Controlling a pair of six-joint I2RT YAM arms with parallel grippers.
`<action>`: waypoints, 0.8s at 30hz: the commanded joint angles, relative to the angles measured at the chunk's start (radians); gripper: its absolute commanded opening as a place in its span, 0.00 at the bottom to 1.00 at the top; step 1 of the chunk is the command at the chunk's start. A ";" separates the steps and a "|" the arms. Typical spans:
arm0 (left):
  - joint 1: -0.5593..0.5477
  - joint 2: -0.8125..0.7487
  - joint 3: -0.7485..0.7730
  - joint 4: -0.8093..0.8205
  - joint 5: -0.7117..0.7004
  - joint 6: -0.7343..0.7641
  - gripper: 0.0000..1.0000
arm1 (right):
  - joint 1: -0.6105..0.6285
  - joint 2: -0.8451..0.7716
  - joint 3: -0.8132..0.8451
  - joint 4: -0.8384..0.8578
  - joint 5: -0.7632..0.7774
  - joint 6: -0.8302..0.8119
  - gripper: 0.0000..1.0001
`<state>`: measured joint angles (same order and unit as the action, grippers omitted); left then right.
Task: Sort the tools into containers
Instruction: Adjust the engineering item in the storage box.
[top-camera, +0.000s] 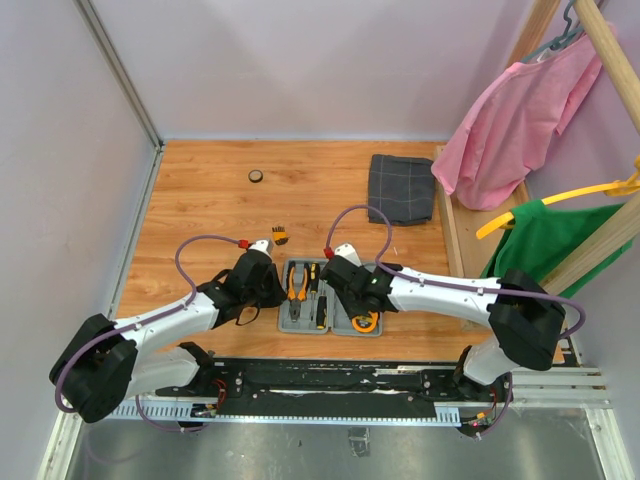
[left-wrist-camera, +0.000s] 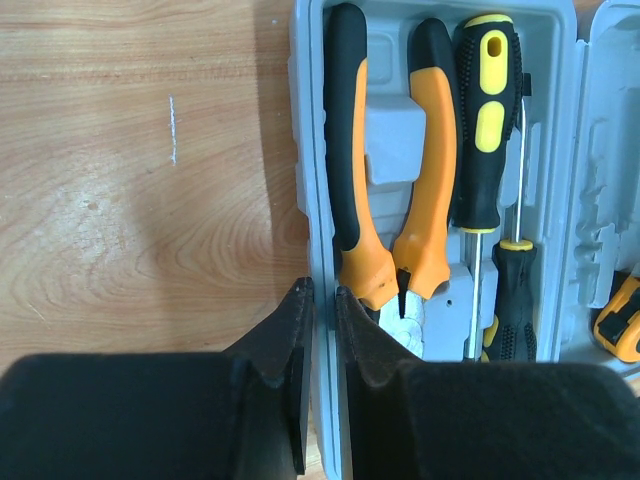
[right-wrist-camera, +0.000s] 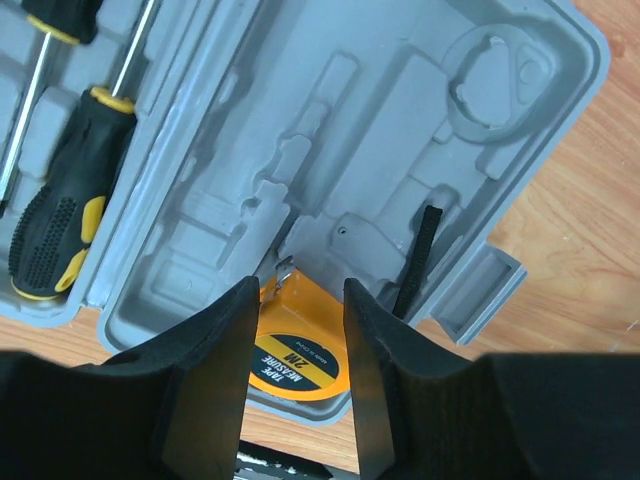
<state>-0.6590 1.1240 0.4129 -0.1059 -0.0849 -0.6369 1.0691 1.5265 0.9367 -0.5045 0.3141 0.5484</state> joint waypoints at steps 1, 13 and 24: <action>-0.010 0.000 -0.025 -0.028 0.001 0.006 0.12 | 0.024 0.004 -0.005 -0.013 -0.028 -0.113 0.40; -0.011 0.000 -0.025 -0.028 -0.003 0.002 0.12 | 0.025 -0.005 -0.032 0.003 -0.177 -0.326 0.39; -0.010 -0.008 -0.024 -0.031 -0.006 0.002 0.12 | 0.025 -0.156 -0.032 0.029 -0.065 -0.138 0.66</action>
<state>-0.6590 1.1229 0.4118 -0.1051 -0.0849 -0.6449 1.0801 1.4464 0.9100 -0.4751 0.1661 0.2924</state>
